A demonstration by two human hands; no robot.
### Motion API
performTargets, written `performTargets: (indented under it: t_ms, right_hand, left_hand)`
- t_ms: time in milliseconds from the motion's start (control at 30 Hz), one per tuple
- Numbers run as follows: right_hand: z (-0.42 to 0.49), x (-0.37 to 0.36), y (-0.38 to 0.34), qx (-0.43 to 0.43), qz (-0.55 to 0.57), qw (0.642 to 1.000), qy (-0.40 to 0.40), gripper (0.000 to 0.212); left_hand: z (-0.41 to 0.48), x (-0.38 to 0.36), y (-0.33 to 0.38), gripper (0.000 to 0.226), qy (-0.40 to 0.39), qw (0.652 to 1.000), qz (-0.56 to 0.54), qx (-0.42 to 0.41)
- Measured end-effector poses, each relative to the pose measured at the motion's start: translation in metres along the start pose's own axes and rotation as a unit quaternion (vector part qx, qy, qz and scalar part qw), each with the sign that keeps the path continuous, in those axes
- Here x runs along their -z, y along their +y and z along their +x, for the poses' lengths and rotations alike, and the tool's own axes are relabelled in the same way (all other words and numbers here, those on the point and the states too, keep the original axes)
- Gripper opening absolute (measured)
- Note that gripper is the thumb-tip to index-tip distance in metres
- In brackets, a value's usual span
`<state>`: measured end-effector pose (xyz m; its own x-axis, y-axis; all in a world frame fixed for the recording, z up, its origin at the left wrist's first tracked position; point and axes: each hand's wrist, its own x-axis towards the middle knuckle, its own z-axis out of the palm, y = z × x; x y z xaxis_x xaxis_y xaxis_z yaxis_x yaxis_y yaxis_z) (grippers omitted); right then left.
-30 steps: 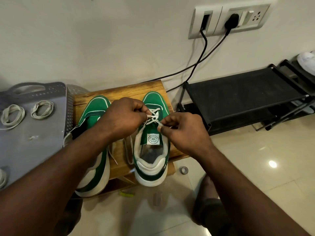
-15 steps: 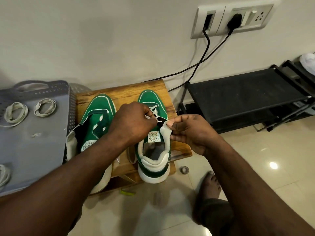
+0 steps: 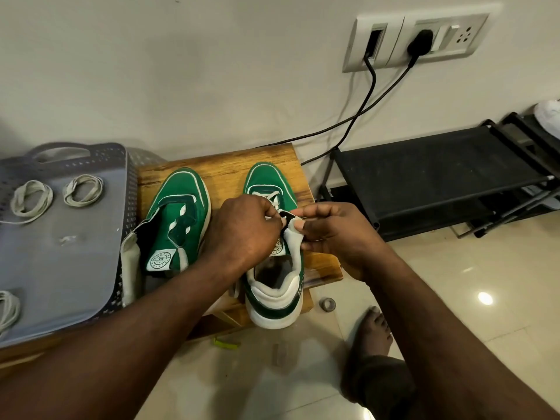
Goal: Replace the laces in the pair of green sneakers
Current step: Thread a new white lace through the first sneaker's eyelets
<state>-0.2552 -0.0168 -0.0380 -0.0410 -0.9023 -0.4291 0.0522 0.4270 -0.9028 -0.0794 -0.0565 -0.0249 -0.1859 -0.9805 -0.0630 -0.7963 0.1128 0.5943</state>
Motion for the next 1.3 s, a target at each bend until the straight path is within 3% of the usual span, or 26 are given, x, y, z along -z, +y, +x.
performTargets:
  t_ms: [167, 467, 533, 600, 667, 733, 800, 867, 967, 1067, 1133, 1200, 1300]
  right_hand:
    - [0.000, -0.004, 0.000, 0.043, -0.055, 0.997, 0.007, 0.014]
    - [0.014, -0.024, 0.010, 0.129, -0.124, 0.979, 0.097, 0.006]
    - [0.017, -0.025, 0.010, 0.138, -0.122, 0.971, 0.154, 0.008]
    - [0.019, -0.012, 0.003, 0.102, -0.008, 0.960, 0.259, 0.012]
    - [0.020, 0.016, -0.005, 0.054, 0.114, 0.926, 0.356, 0.012]
    - [0.021, 0.040, -0.004, 0.020, 0.114, 0.911, 0.396, 0.008]
    - [0.022, 0.044, 0.007, 0.028, 0.001, 0.919, 0.392, 0.008]
    - [0.020, 0.026, 0.016, 0.099, -0.108, 0.926, 0.347, 0.019]
    - [0.019, -0.009, 0.018, 0.179, -0.190, 0.948, 0.182, 0.025]
    - [0.020, -0.026, 0.016, 0.209, -0.279, 0.925, 0.147, 0.016]
    - [0.020, -0.026, 0.014, 0.202, -0.272, 0.929, 0.148, 0.018]
    - [0.018, -0.020, 0.009, 0.165, -0.198, 0.955, 0.145, 0.015]
    - [0.016, 0.008, 0.002, 0.088, -0.069, 0.957, 0.267, 0.013]
  left_hand:
    - [0.003, -0.006, -0.004, 0.020, 0.001, 0.997, -0.062, 0.051]
    - [0.012, 0.016, -0.007, 0.006, -0.104, 0.994, -0.040, 0.011]
    - [0.010, 0.017, -0.007, 0.007, -0.090, 0.996, 0.001, -0.002]
    - [0.009, 0.019, -0.007, 0.007, -0.076, 0.997, 0.009, -0.008]
    - [0.009, 0.020, -0.008, 0.007, -0.078, 0.997, -0.010, -0.005]
    - [0.010, 0.022, -0.010, 0.007, -0.086, 0.996, -0.017, -0.010]
    - [0.011, 0.023, -0.010, 0.005, -0.094, 0.995, -0.015, -0.019]
    - [0.012, 0.023, -0.010, 0.003, -0.101, 0.994, -0.016, -0.023]
    - [0.012, 0.022, -0.010, 0.002, -0.102, 0.994, -0.009, -0.038]
    - [0.012, 0.020, -0.011, 0.004, -0.090, 0.994, 0.002, -0.065]
    - [0.012, 0.022, -0.013, 0.007, -0.087, 0.994, 0.001, -0.061]
    - [0.012, 0.023, -0.014, 0.010, -0.088, 0.994, -0.001, -0.060]
    - [0.012, 0.025, -0.014, 0.021, -0.084, 0.994, 0.001, -0.066]
